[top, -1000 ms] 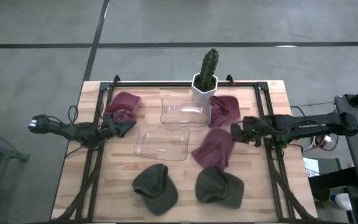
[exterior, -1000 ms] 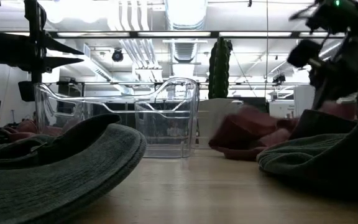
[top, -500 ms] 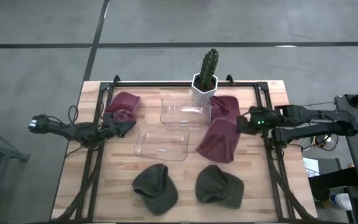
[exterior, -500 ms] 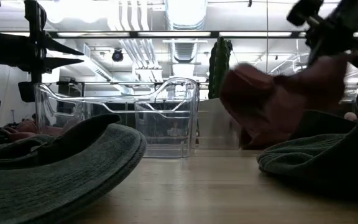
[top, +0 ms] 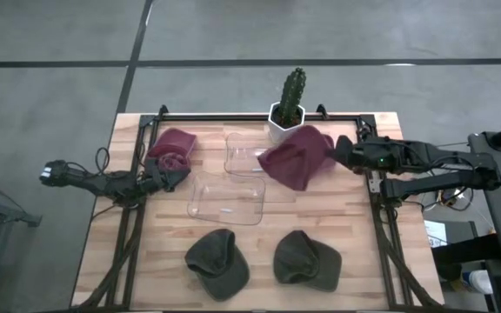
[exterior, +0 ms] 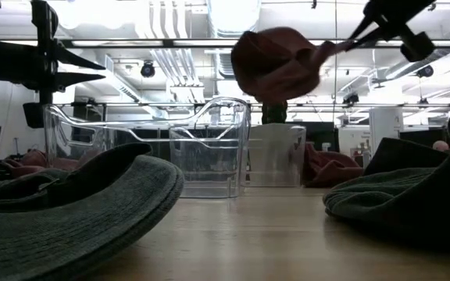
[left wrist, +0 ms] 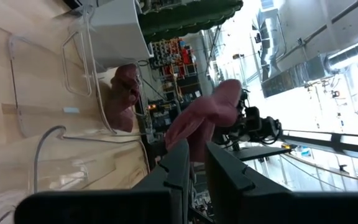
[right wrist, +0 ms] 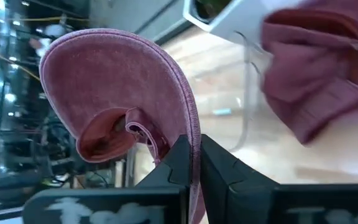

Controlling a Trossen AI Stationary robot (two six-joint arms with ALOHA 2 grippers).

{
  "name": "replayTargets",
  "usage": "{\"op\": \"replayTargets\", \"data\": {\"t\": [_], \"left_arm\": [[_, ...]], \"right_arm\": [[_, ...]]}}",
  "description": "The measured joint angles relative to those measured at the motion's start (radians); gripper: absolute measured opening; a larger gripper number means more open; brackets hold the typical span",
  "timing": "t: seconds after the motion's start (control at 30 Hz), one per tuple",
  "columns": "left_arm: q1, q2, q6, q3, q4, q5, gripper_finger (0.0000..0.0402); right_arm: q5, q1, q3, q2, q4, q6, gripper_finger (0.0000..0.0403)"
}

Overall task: Pick & Place hat
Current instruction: Put the bottom red cap into the top transparent bin

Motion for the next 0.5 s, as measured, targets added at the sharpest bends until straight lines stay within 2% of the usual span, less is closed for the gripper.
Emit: {"op": "replayTargets", "data": {"t": [0.33,0.5], "left_arm": [[0.000,0.000,0.075,0.045,0.012,-0.032,0.0044],[0.000,0.000,0.246,0.089,0.054,-0.043,0.0044]], "right_arm": [[0.145,0.000,-0.063,0.082,0.240,-0.049,0.0012],[0.199,0.000,-0.072,0.162,0.330,-0.002,0.0013]]}}
